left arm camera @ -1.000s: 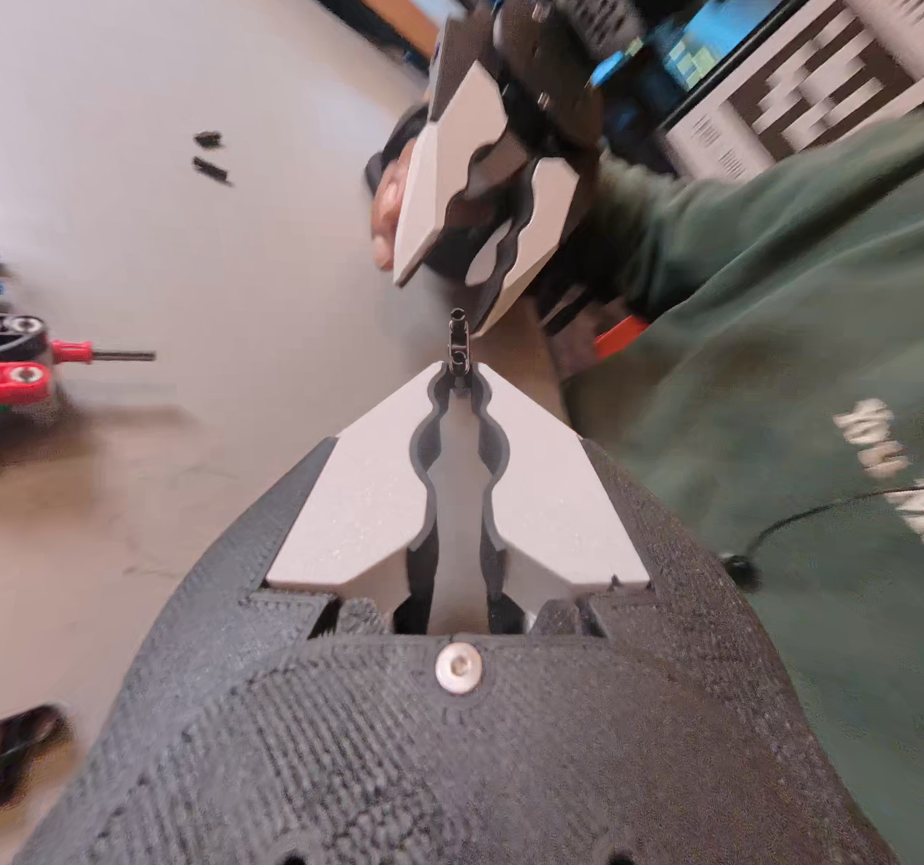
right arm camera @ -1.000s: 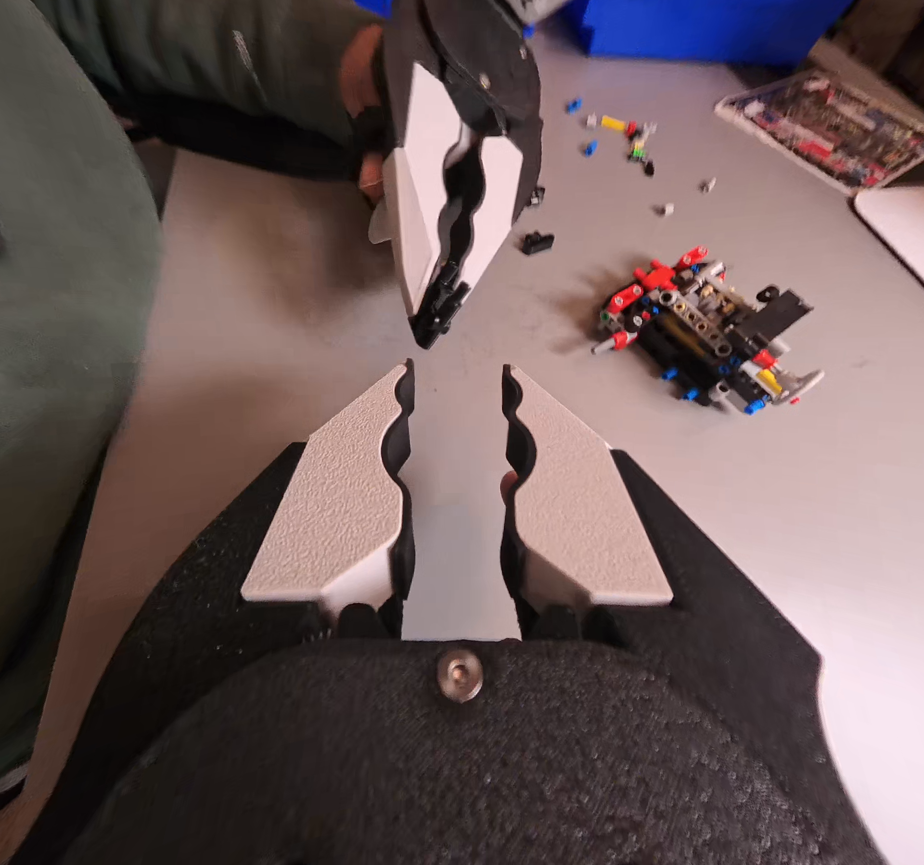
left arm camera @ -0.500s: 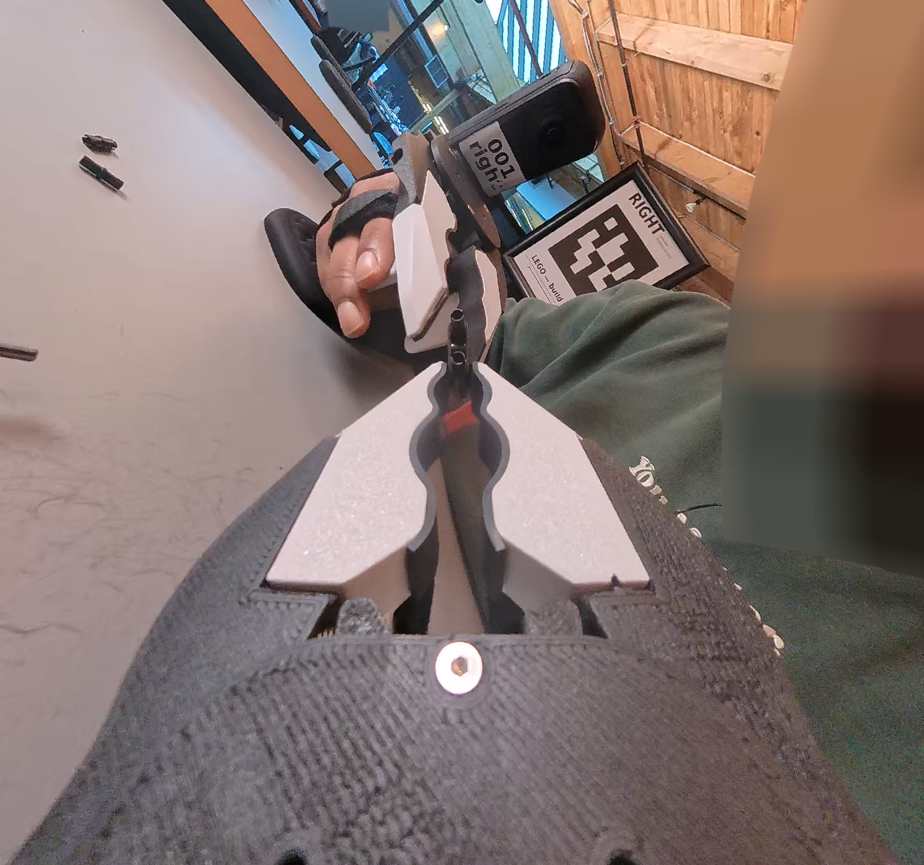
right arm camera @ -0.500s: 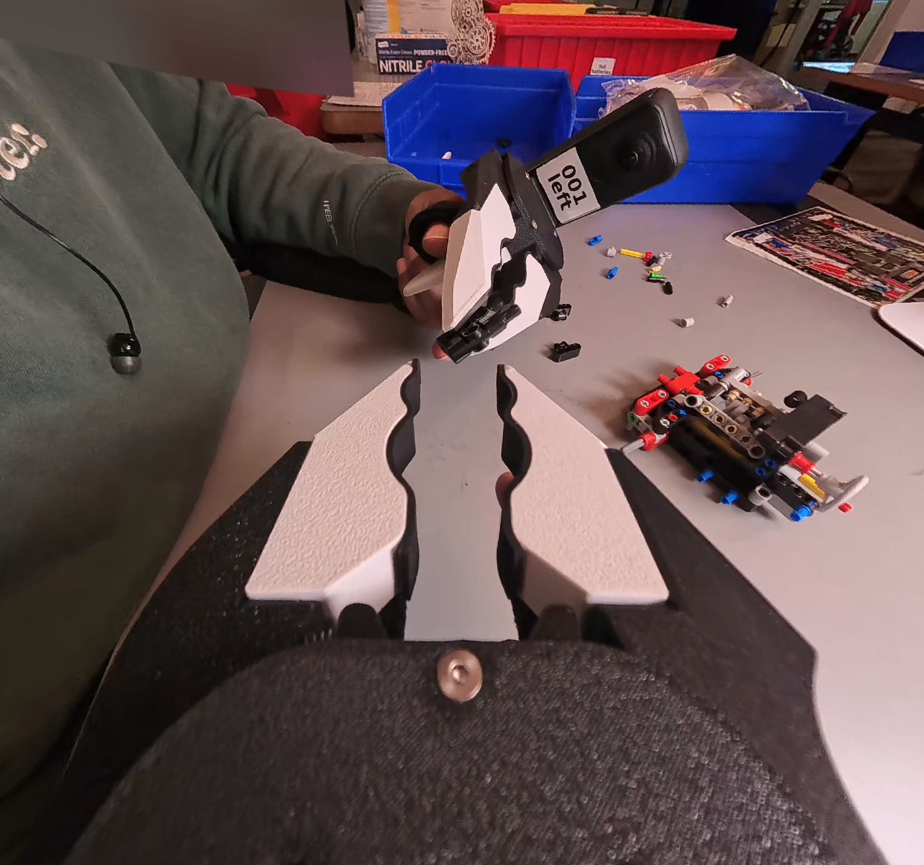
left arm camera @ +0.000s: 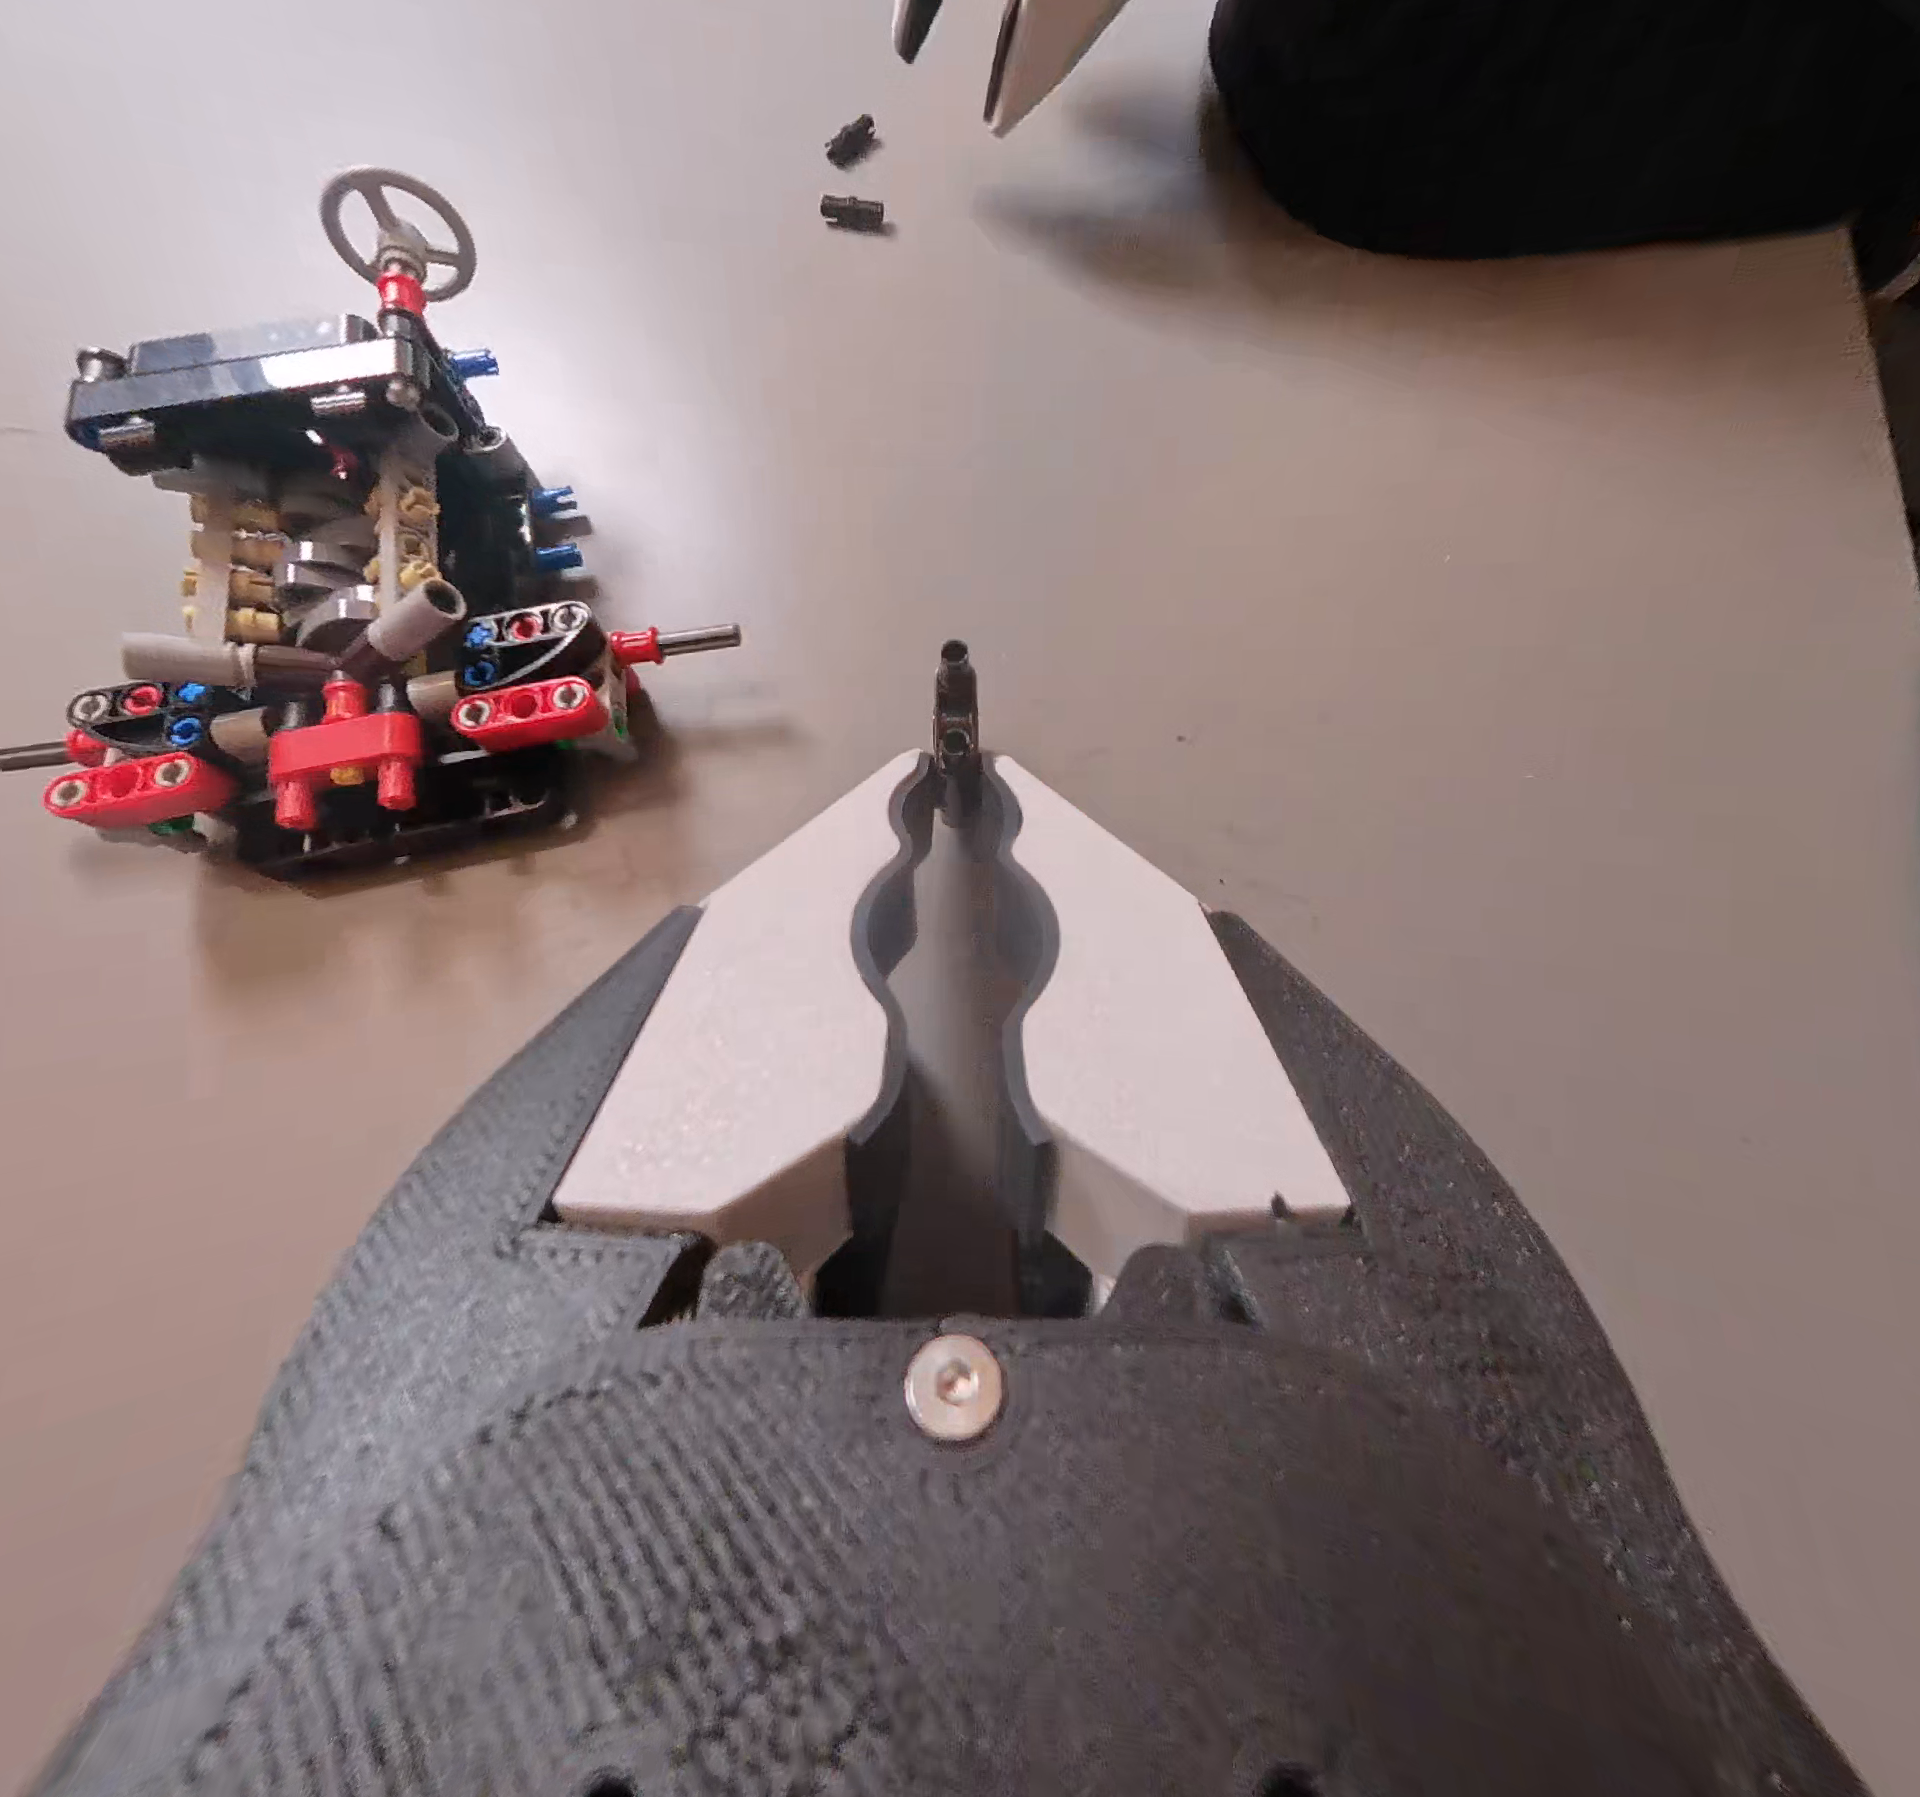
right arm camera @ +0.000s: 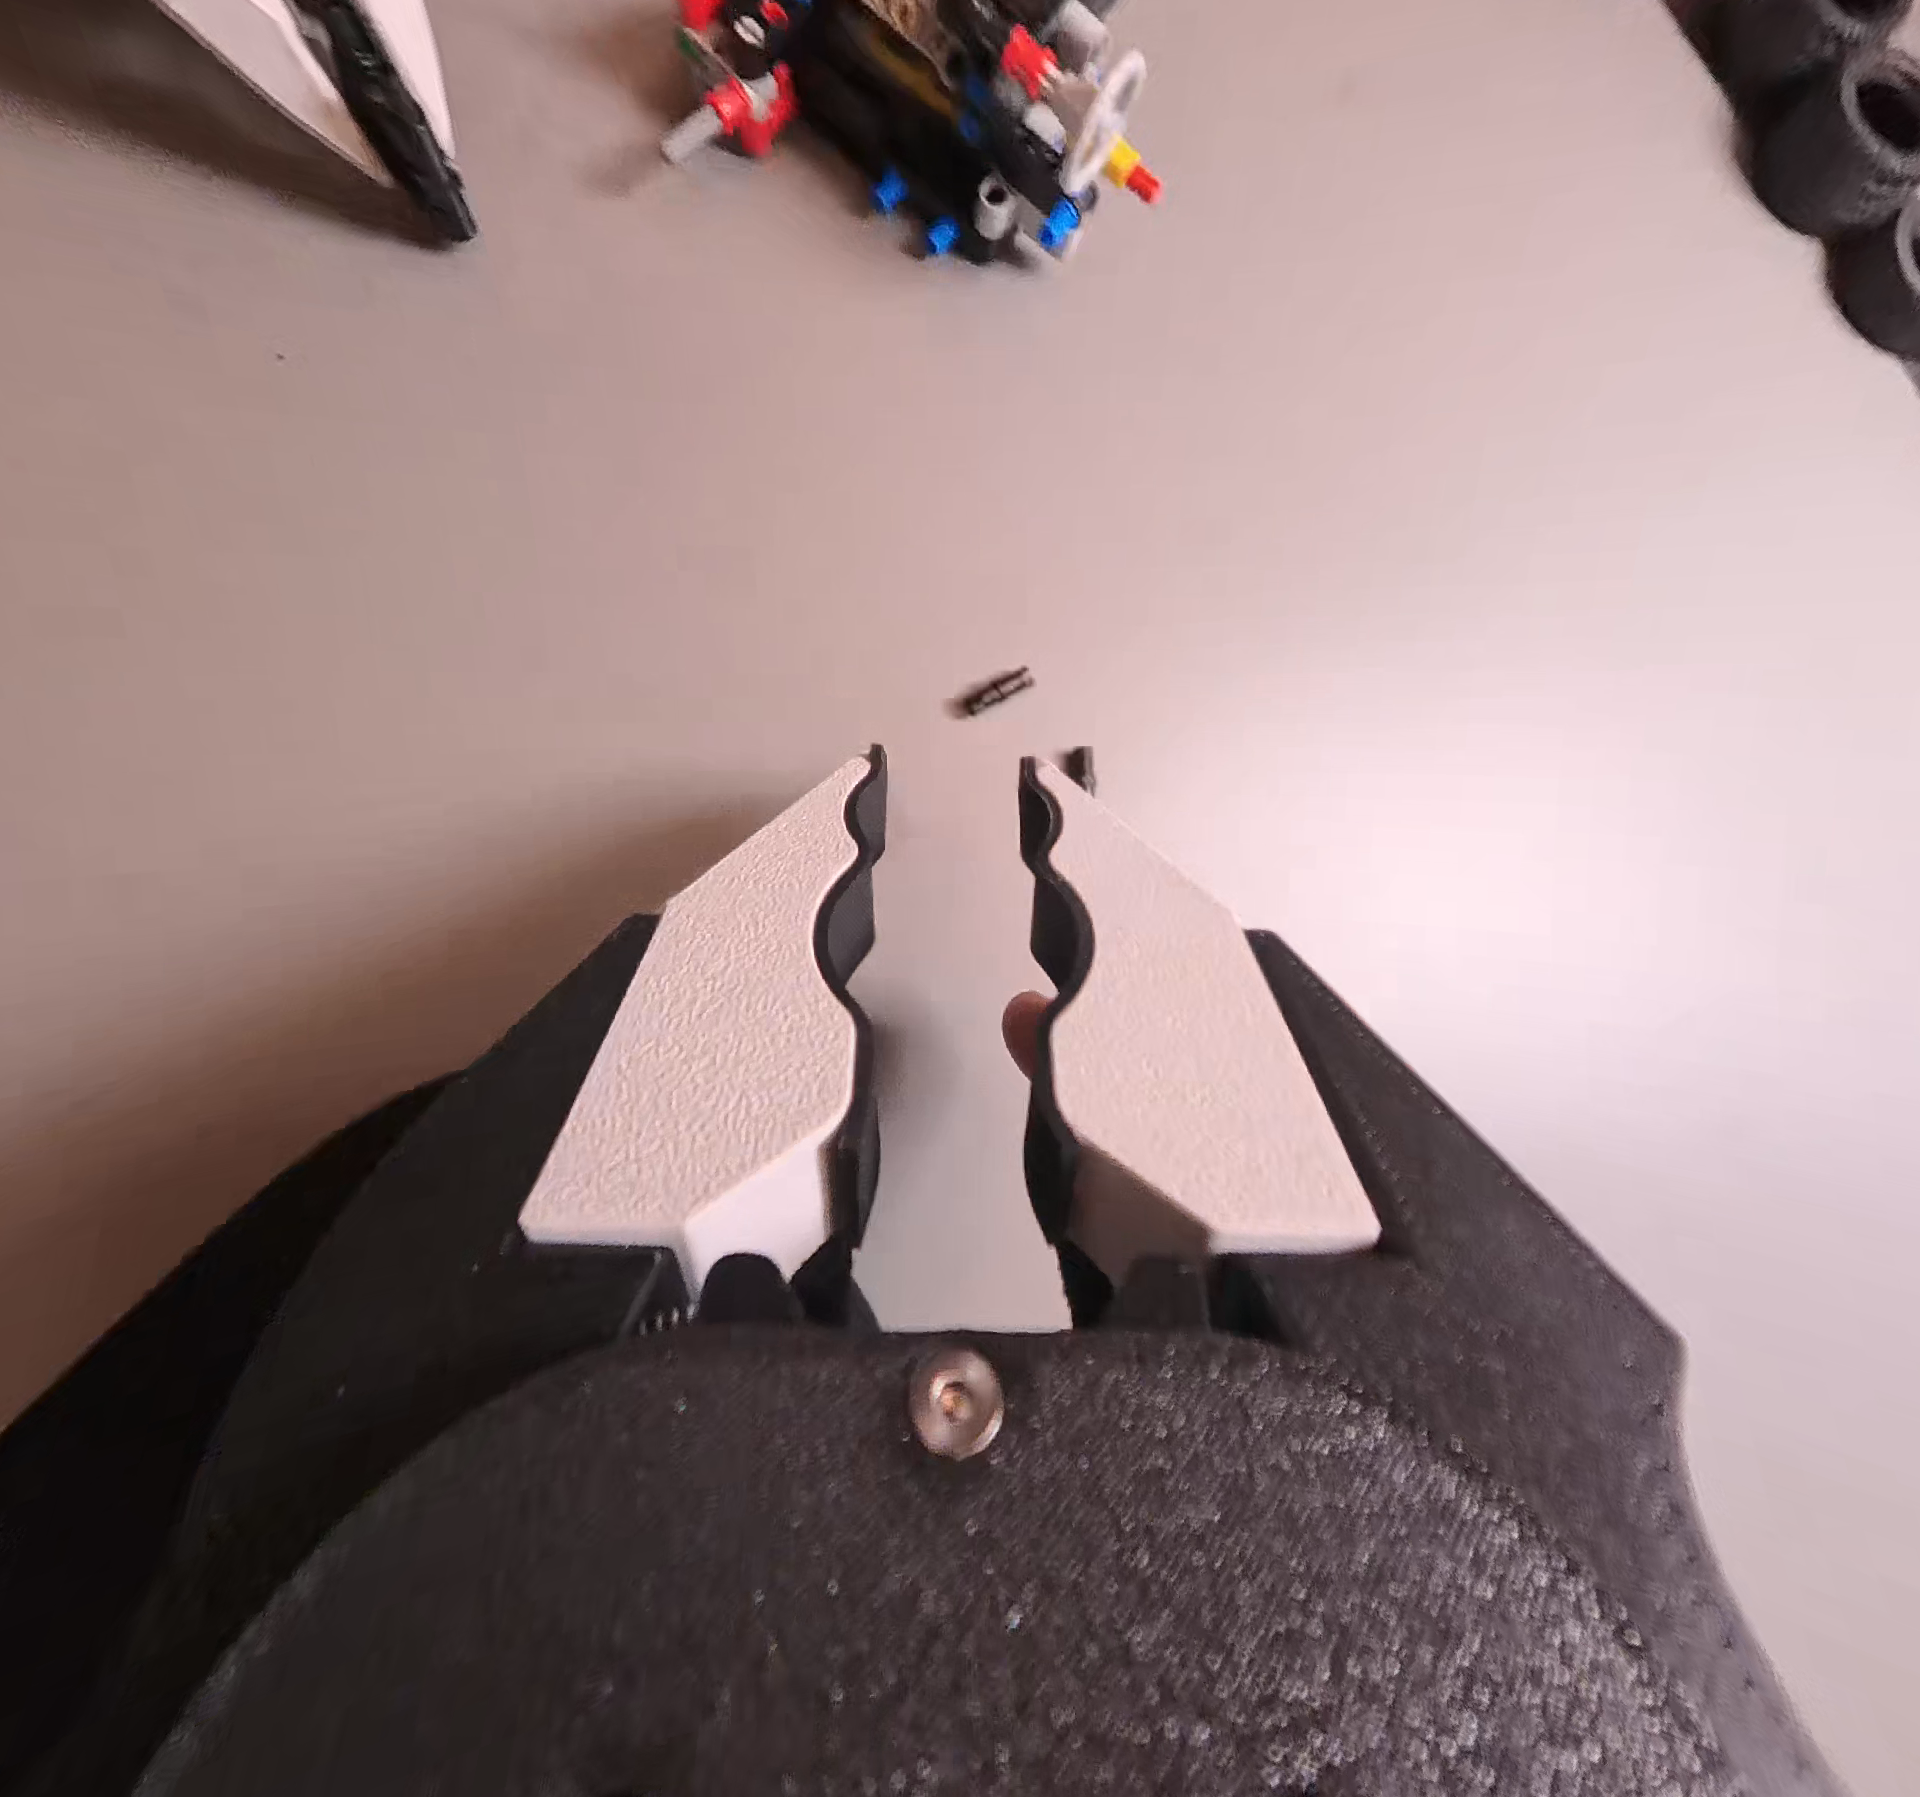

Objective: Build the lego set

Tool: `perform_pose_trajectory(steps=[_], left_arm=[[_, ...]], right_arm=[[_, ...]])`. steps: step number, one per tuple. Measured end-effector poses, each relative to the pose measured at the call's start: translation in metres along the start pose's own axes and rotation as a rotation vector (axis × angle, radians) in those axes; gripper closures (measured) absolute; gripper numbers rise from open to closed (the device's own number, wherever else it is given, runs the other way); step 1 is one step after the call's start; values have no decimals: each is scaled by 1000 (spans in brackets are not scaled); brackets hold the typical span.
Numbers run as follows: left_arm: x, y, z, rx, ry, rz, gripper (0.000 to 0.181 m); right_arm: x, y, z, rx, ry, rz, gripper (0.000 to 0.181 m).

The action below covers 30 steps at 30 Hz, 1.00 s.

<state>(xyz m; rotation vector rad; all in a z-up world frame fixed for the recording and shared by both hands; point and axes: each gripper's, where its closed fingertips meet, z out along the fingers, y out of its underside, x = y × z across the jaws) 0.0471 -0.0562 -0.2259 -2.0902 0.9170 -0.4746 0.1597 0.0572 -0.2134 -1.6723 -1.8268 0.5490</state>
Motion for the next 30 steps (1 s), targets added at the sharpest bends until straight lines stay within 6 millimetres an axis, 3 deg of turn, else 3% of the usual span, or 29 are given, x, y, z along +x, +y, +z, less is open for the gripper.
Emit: perform_pose_trajectory(steps=[3, 6, 9, 11, 14, 19, 21, 24, 28, 30], left_arm=[[1, -5, 0, 41, 12, -11, 175], [11, -34, -12, 229, 130, -112, 175], [17, -65, -31, 454, 237, -206, 175], [18, -77, -43, 553, 284, -248, 175], [17, -86, -53, 636, 302, -273, 175], [18, -86, -56, 635, 299, -252, 175], [16, -82, -54, 583, 257, -196, 163], [12, -72, -50, 490, 170, -92, 152], [23, -58, -34, 341, 109, 54, 158], [30, -48, -22, 246, 96, 121, 163]], right_arm=[[-15, -14, 3, 68, -62, 8, 157], [-55, -60, 5, 286, -201, 0, 157], [-89, -111, -3, 549, -372, 104, 156], [-97, -133, -8, 657, -445, 175, 157], [-97, -150, -8, 710, -461, 216, 171], [-100, -152, -9, 652, -519, 210, 175], [-99, -146, -8, 558, -513, 153, 175], [-96, -125, -4, 307, -400, -77, 175], [-104, -103, 8, -2, -297, -378, 175], [-113, -105, 15, -39, -305, -436, 175]])
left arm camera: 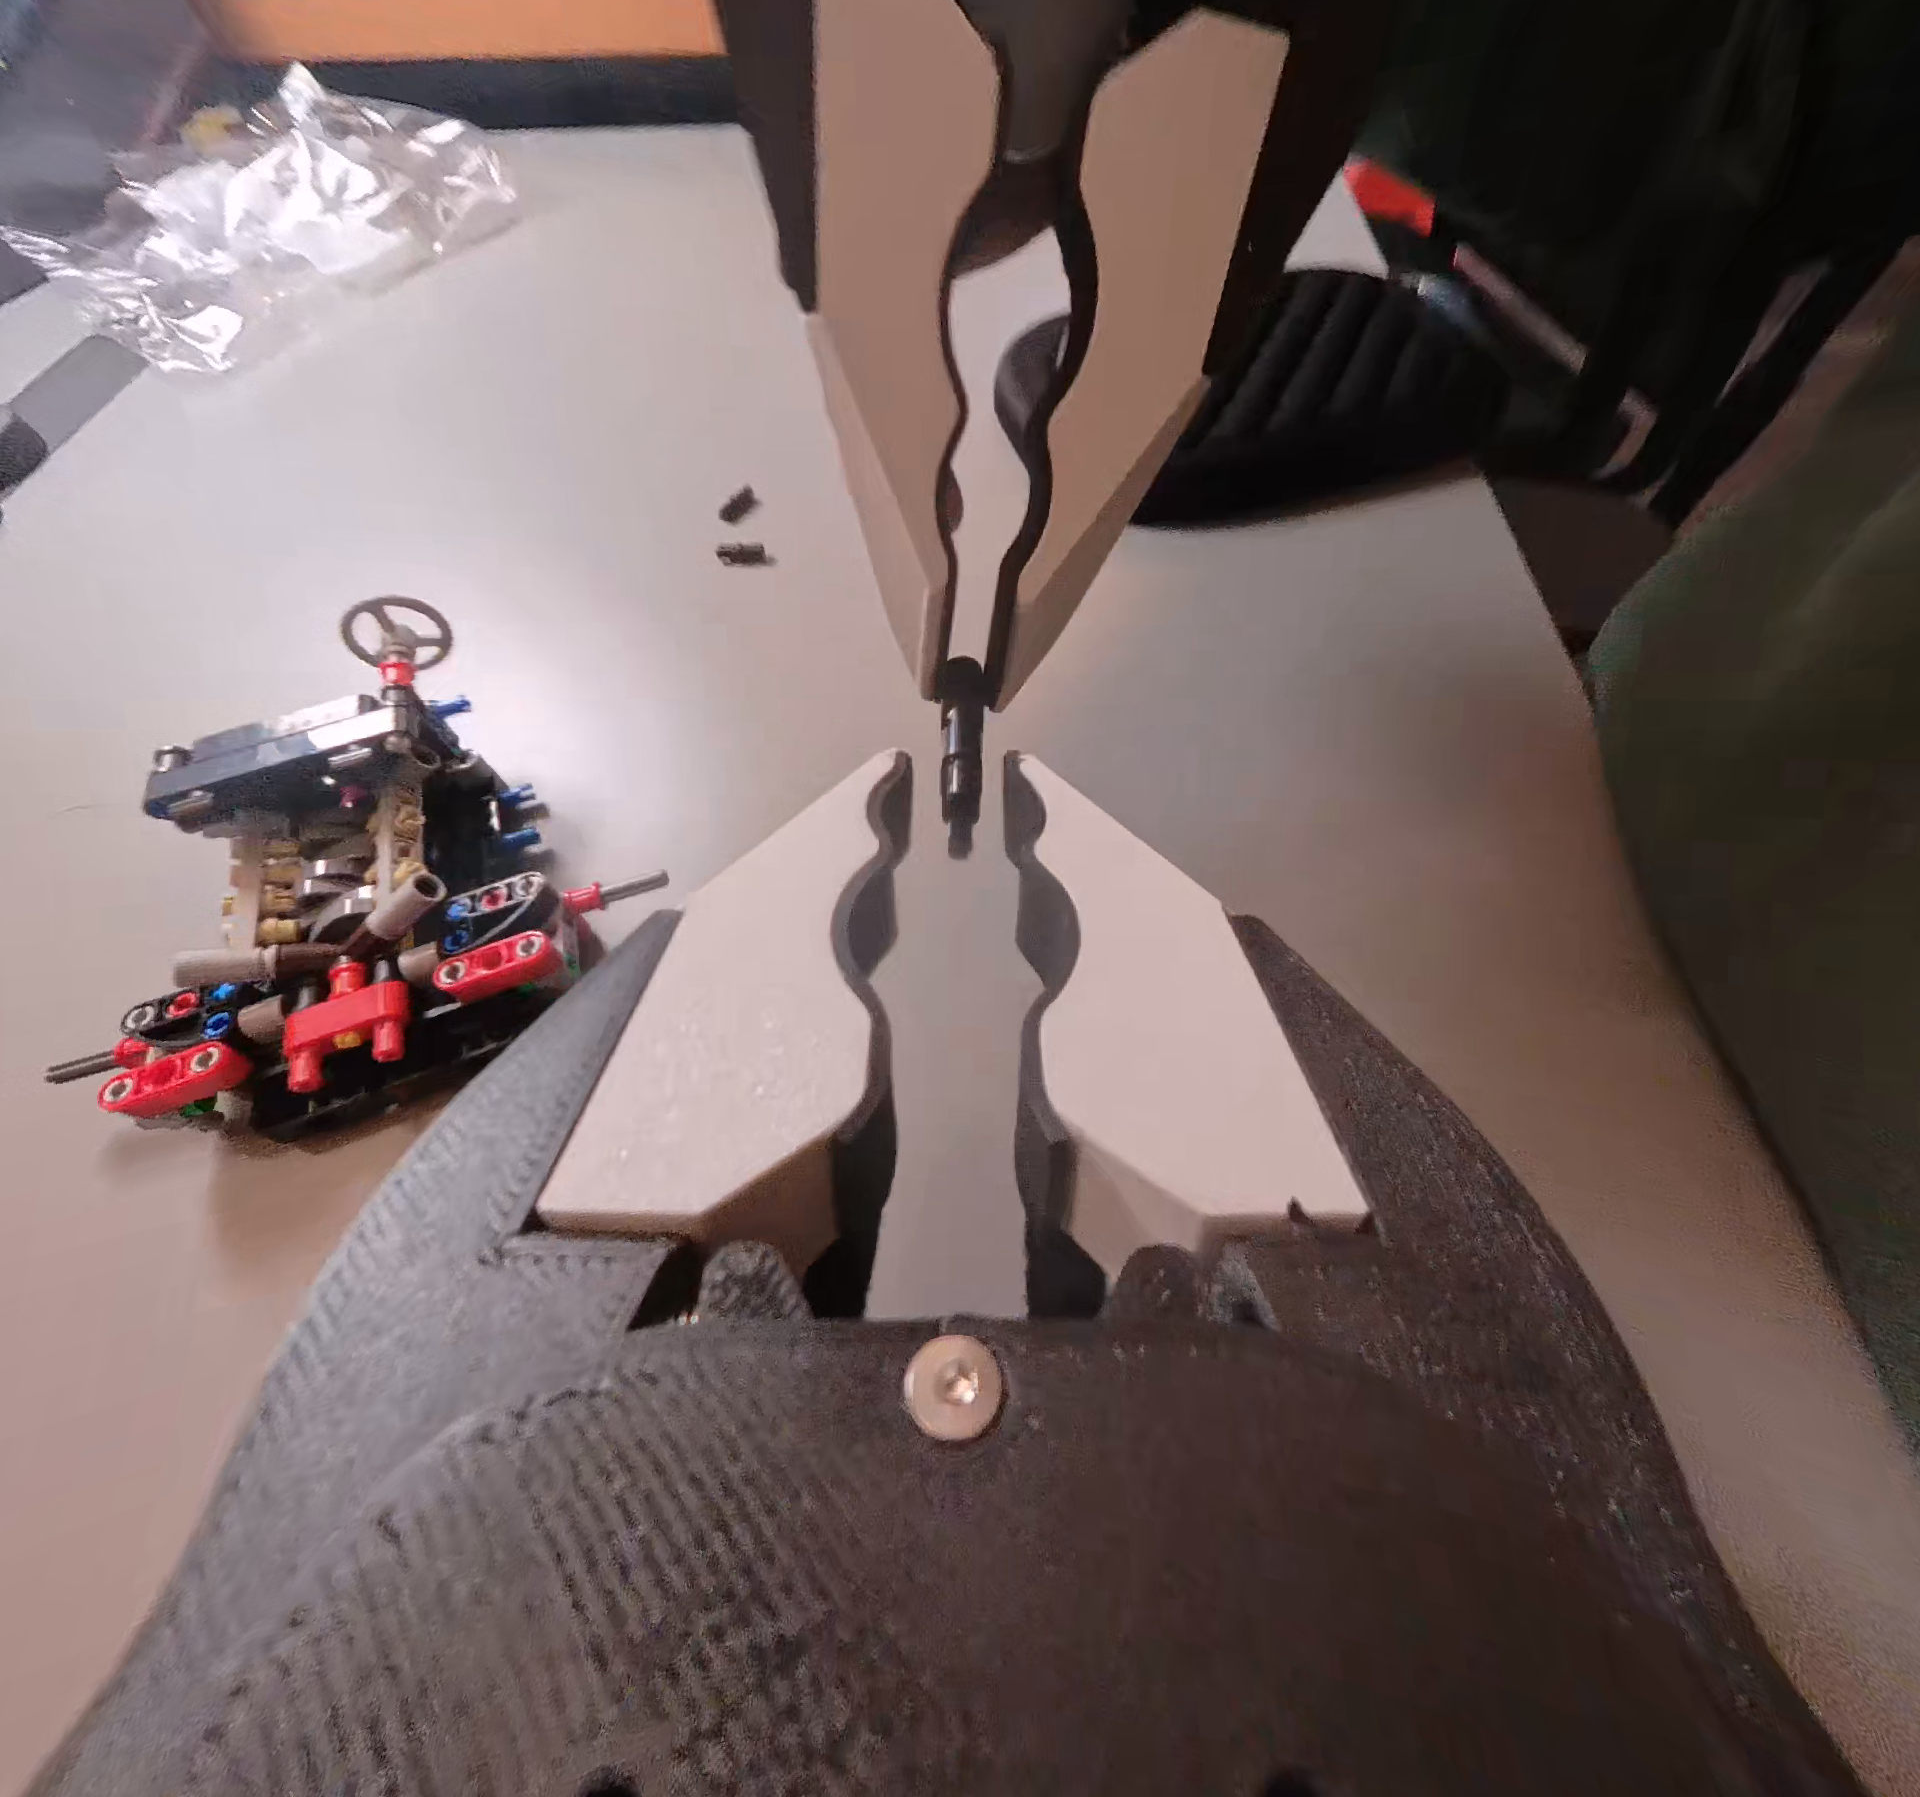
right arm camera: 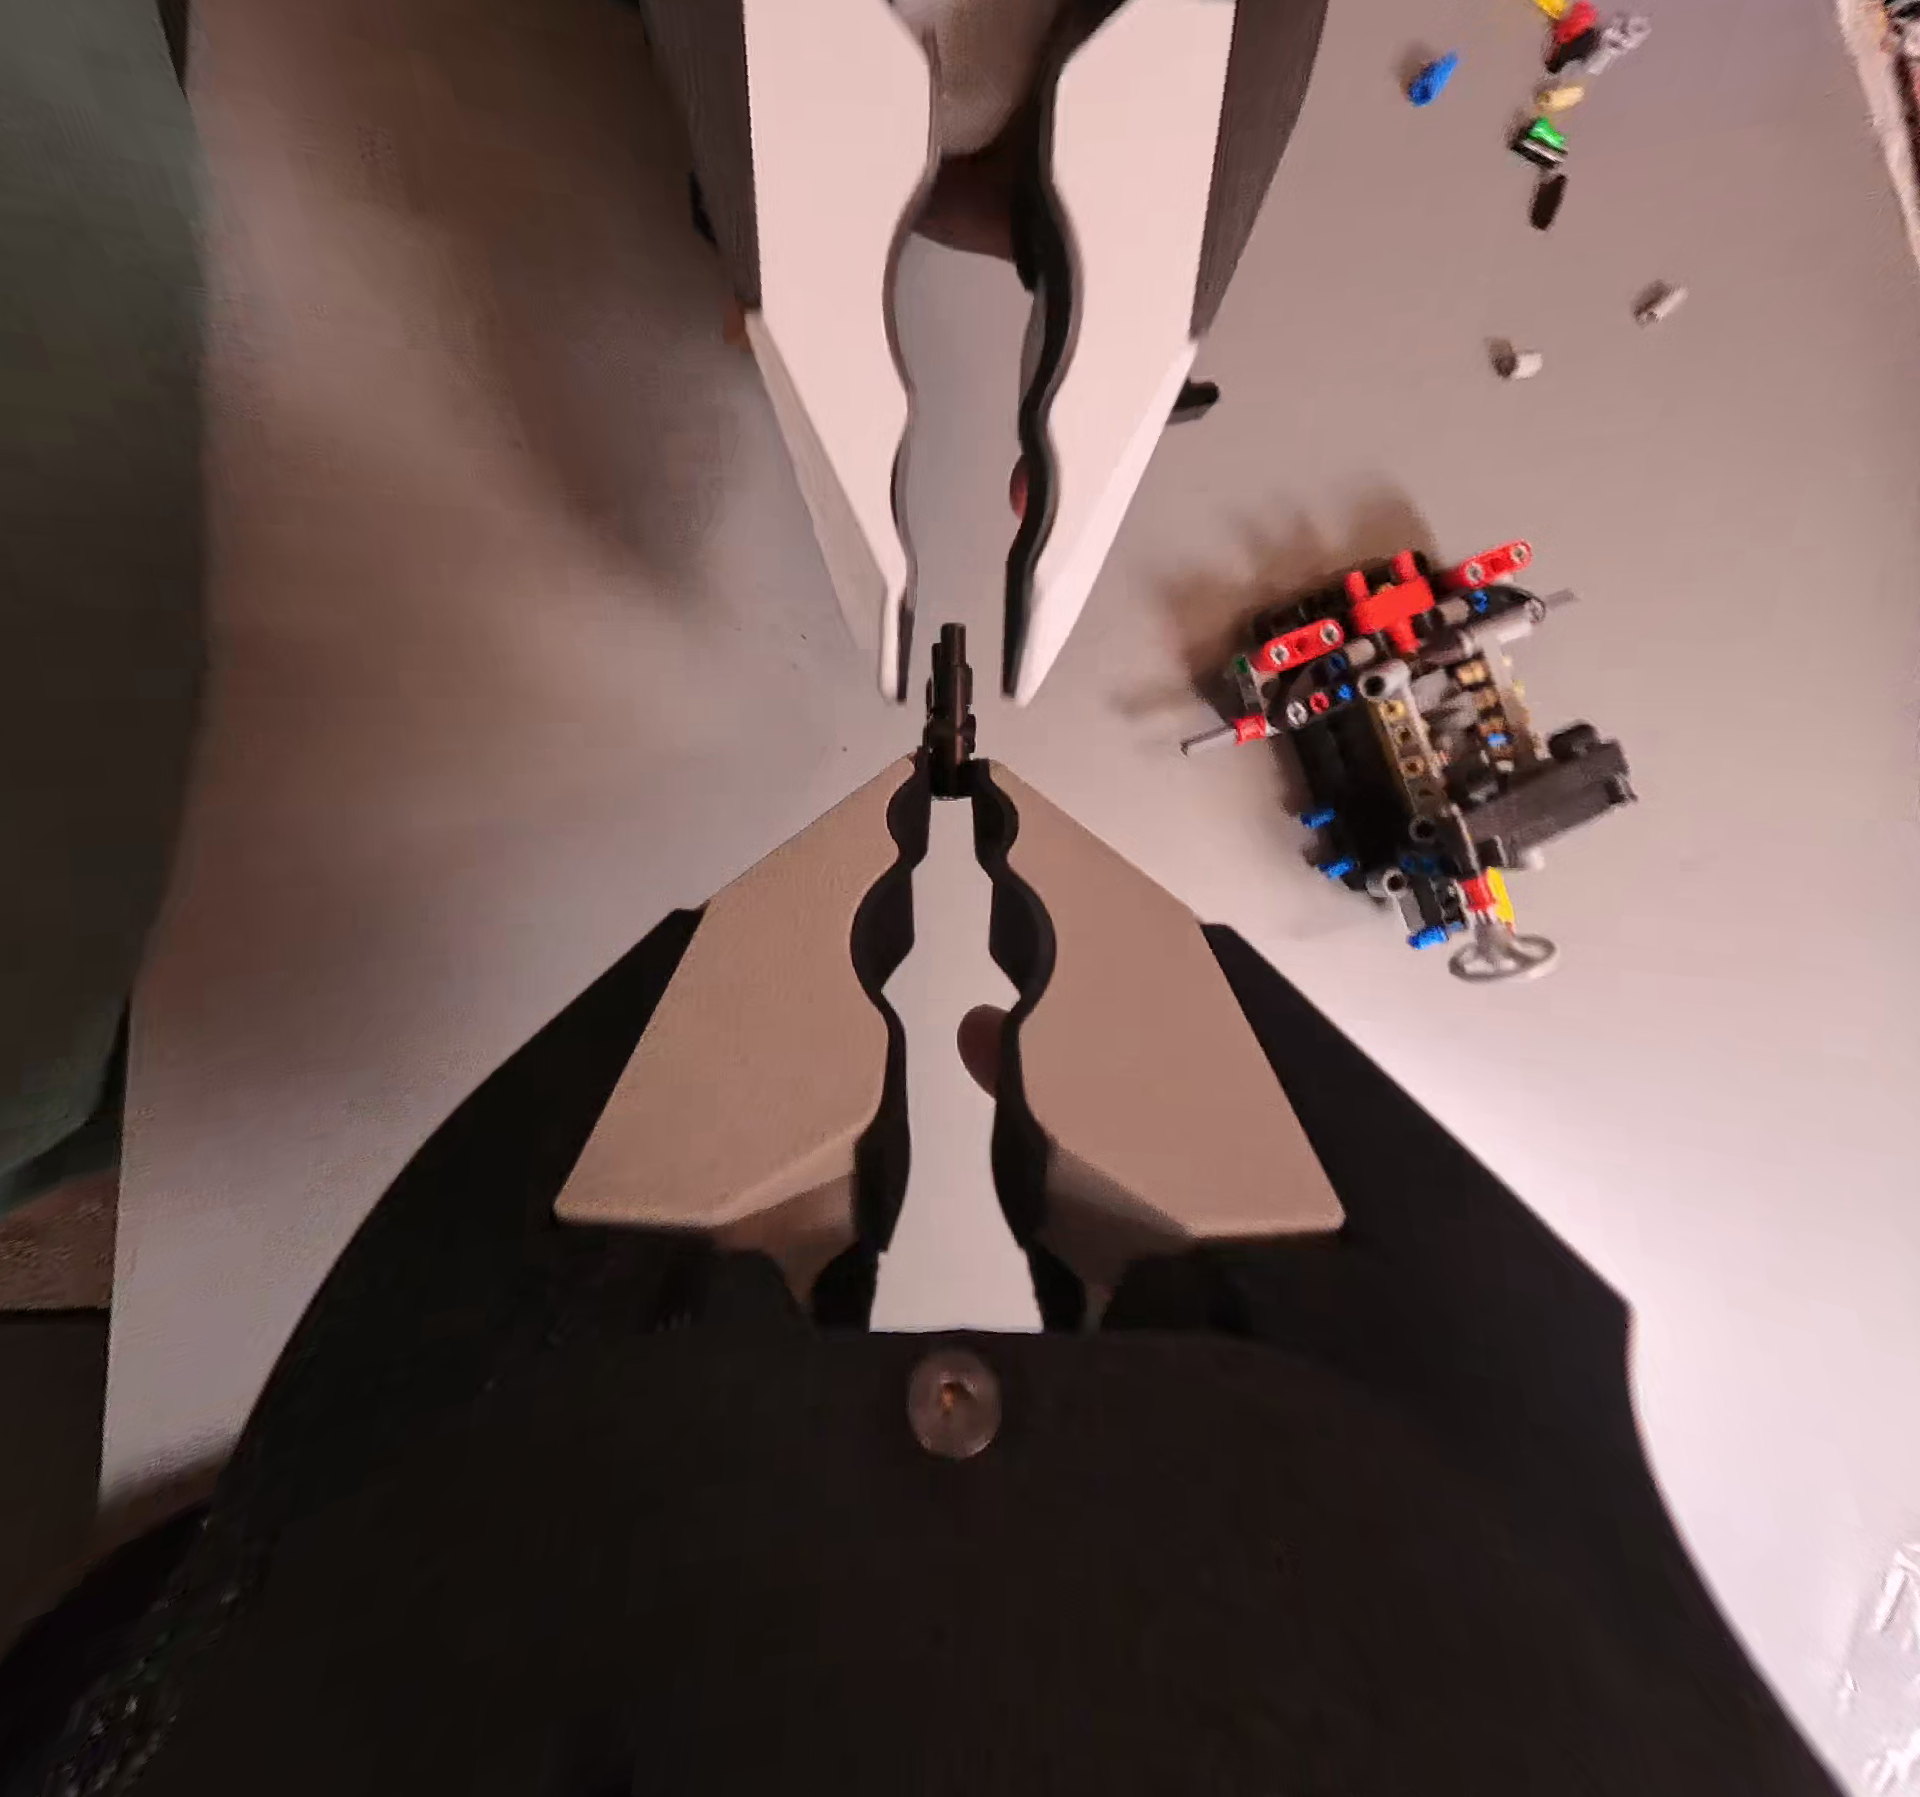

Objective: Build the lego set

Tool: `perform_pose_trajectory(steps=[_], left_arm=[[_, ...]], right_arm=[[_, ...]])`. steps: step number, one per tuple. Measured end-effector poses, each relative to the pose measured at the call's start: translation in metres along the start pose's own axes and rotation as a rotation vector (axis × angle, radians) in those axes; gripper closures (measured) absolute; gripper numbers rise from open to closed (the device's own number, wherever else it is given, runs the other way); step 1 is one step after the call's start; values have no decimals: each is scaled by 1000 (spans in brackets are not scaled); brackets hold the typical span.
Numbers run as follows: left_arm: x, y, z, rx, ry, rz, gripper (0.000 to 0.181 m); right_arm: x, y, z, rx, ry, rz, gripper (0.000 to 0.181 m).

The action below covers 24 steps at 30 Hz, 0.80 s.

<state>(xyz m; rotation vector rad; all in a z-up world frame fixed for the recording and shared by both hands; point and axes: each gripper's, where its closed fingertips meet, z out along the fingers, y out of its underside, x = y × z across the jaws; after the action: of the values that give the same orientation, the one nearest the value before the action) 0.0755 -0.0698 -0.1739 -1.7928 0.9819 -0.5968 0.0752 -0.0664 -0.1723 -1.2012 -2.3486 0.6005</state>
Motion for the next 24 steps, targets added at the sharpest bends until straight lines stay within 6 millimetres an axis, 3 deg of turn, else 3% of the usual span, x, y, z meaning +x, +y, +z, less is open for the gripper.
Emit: perform_pose_trajectory(steps=[4, 8, 9, 11, 14, 20, 24], left_arm=[[-2, 4, 0, -29, -53, 48, 171], [-11, -33, -25, 263, -6, -109, 176], [-13, -43, -32, 347, 9, -138, 175], [-13, -57, -43, 466, 52, -184, 175], [-11, -63, -44, 519, 62, -184, 175], [-1, -67, -44, 554, 81, -126, 175], [2, -53, -34, 426, 55, -56, 175]], right_arm=[[2, -16, 5, 94, -12, 7, 175], [18, -50, -30, 565, -8, 204, 172], [20, -51, -36, 652, -32, 275, 163], [24, -47, -38, 735, -16, 342, 156], [21, -54, -44, 856, -19, 375, 166], [13, -62, -50, 874, -69, 356, 176], [7, -50, -41, 713, -44, 279, 177]])
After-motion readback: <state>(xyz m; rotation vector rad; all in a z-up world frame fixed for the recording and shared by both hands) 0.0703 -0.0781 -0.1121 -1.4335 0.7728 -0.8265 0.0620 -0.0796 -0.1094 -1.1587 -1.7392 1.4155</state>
